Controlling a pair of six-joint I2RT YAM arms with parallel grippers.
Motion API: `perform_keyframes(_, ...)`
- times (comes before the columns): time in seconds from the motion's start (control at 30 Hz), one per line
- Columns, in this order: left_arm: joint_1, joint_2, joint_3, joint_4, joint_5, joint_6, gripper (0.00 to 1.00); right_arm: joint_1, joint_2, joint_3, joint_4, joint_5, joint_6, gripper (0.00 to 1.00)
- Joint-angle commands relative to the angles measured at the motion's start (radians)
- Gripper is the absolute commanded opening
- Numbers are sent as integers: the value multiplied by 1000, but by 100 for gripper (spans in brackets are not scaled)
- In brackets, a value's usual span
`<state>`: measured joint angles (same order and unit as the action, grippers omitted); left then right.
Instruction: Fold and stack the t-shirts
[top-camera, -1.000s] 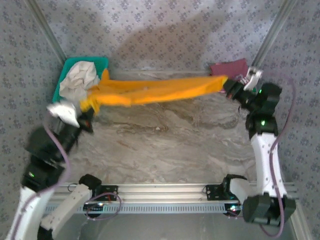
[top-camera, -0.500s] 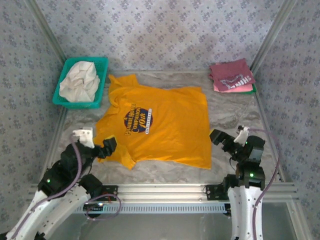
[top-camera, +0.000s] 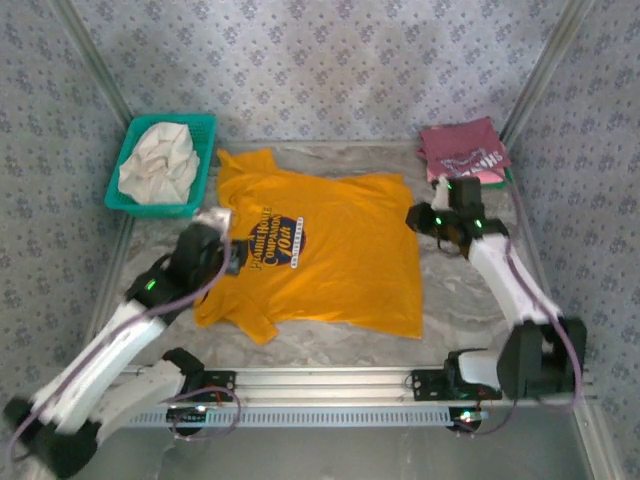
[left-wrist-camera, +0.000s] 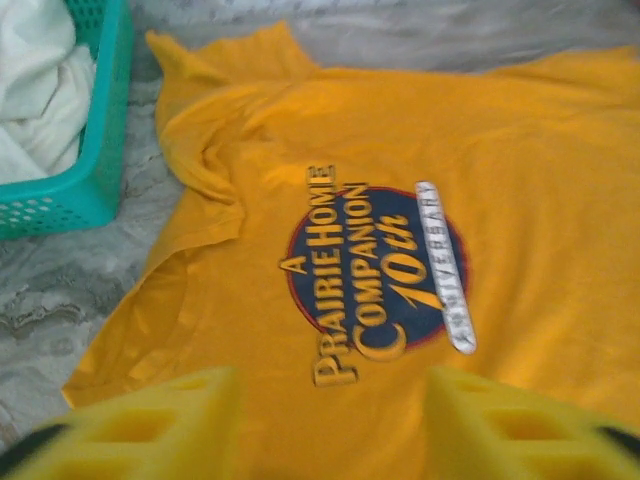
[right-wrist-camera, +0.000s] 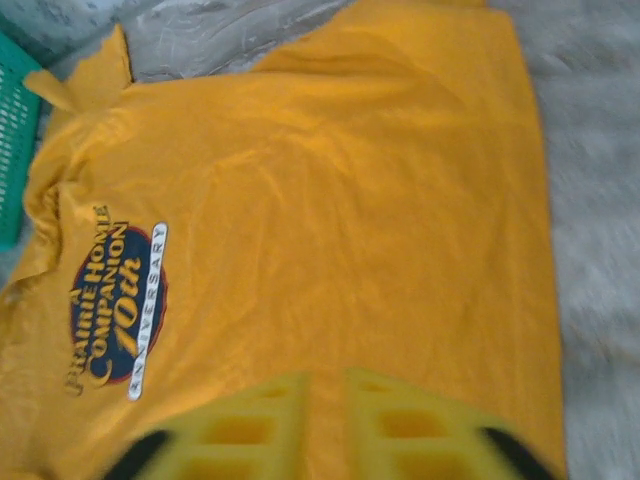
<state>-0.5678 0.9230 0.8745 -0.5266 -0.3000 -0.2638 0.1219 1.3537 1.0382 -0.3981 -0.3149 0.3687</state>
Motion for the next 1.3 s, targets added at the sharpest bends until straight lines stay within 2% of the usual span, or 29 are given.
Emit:
perform_keyframes(0.0, 139, 232, 19, 199, 192, 38, 25, 18, 230, 187, -91, 56, -47, 0)
perform_keyframes(0.03, 158, 281, 16, 261, 219, 39, 21, 7, 292, 237, -91, 39, -26, 0)
perform_keyframes(0.1, 166, 410, 59, 332, 234, 48, 0, -19, 411, 319, -63, 1, 24, 0)
perform_keyframes(0.17, 171, 536, 124, 333, 216, 48, 0, -30, 507, 373, -35, -5, 74, 0)
perform_keyframes(0.27, 199, 696, 185, 350, 248, 9, 0, -18, 637, 463, -63, -18, 96, 0)
perform_keyframes(0.4, 194, 808, 188, 423, 253, -43, 0, -4, 725, 477, -32, 20, 130, 0)
perform_keyframes(0.5, 187, 896, 220, 406, 293, -84, 0, -8, 756, 466, -42, 50, 155, 0)
perform_keyframes(0.63, 115, 940, 186, 488, 305, -125, 0, -38, 747, 403, -12, 99, 193, 0)
perform_keyframes(0.83, -7, 1075, 251, 518, 384, -215, 0, -130, 713, 322, 15, 124, 226, 0)
perform_keyframes(1.0, -50, 1102, 322, 513, 399, -290, 0, -183, 723, 345, 16, 85, 186, 0)
perform_keyframes(1.13, -35, 1001, 323, 417, 282, -295, 0, -170, 722, 385, -8, 61, 140, 0)
perform_keyframes(1.27, 34, 864, 285, 311, 224, -294, 0, -171, 726, 397, -13, 59, 115, 0)
